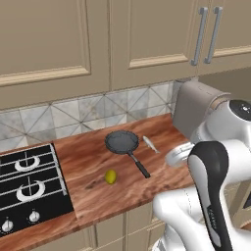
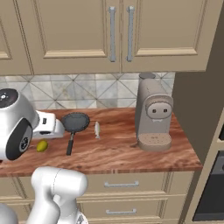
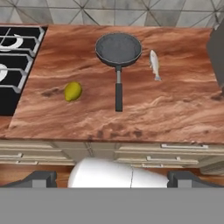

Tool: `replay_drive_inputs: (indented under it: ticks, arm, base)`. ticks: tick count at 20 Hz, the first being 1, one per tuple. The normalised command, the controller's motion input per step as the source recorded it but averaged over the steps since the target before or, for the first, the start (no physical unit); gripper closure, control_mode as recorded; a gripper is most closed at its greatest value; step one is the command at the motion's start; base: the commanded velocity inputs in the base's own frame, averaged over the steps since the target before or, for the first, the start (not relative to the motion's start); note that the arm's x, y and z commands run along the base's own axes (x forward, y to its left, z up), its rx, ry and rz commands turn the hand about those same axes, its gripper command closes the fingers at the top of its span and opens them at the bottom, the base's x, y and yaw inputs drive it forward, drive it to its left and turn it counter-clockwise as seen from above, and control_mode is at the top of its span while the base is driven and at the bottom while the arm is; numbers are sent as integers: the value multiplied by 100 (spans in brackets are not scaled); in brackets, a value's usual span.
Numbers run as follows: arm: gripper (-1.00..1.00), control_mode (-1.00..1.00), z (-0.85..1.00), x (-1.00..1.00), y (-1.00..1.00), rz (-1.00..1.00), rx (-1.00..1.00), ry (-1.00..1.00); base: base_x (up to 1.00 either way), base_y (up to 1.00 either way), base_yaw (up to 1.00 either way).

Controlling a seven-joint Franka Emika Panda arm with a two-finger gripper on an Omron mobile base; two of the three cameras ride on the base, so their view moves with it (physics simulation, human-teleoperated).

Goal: Place both pans onto different burners. Then place the lemon and the fish on different pans.

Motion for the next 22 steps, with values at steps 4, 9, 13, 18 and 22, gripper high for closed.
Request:
replay_drive_inputs:
  ticks: [4,9,13,18,22]
  arm:
    - [-100,-100,-23,20,10,0,0,0]
    - [-100,-100,-31,24,11,0,0,0]
    - [-100,-100,-35,28,2,0,0,0]
    - [-100,-100,-39,29,0,0,0,-1]
    - [-100,-100,-44,20,2,1,0,-7]
  base:
    - [0,0,0]
    - [0,0,0]
    - [0,0,0]
    - [0,0,0]
    - [0,0,0]
